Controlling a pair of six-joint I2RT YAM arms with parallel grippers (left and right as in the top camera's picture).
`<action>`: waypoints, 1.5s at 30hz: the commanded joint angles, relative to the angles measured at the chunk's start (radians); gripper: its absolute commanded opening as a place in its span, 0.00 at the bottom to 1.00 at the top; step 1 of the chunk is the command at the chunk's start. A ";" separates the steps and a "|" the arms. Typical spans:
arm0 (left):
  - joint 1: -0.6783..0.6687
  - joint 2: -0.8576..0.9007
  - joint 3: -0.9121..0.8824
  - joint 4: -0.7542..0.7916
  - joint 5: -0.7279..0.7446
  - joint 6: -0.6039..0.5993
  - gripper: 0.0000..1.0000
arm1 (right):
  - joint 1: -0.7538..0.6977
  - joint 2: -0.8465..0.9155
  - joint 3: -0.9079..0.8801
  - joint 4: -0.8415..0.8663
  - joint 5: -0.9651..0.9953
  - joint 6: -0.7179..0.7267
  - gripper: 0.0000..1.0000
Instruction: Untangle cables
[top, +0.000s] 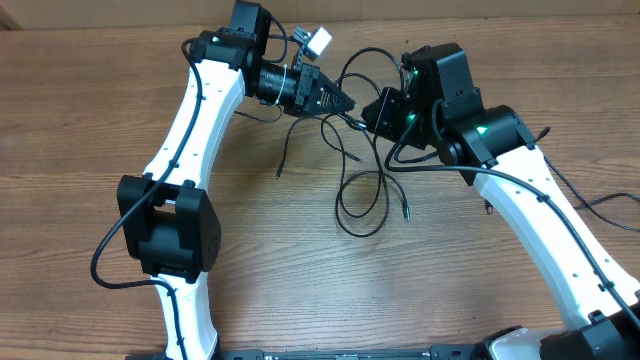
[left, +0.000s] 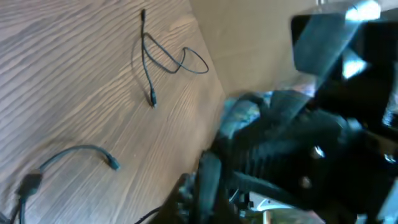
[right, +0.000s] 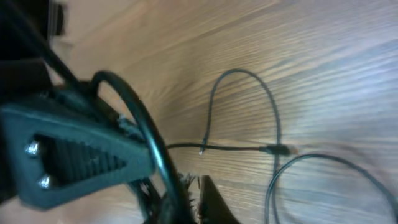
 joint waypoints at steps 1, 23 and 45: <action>-0.007 -0.006 -0.004 -0.006 0.051 0.065 0.25 | 0.002 0.004 0.011 0.009 0.054 0.007 0.04; -0.007 -0.006 -0.004 -0.019 -0.079 -0.026 0.20 | 0.002 0.004 0.011 0.067 0.137 -0.031 0.04; -0.002 -0.006 -0.004 -0.019 -0.112 -0.082 0.04 | 0.002 0.006 -0.002 0.071 0.310 -0.167 0.04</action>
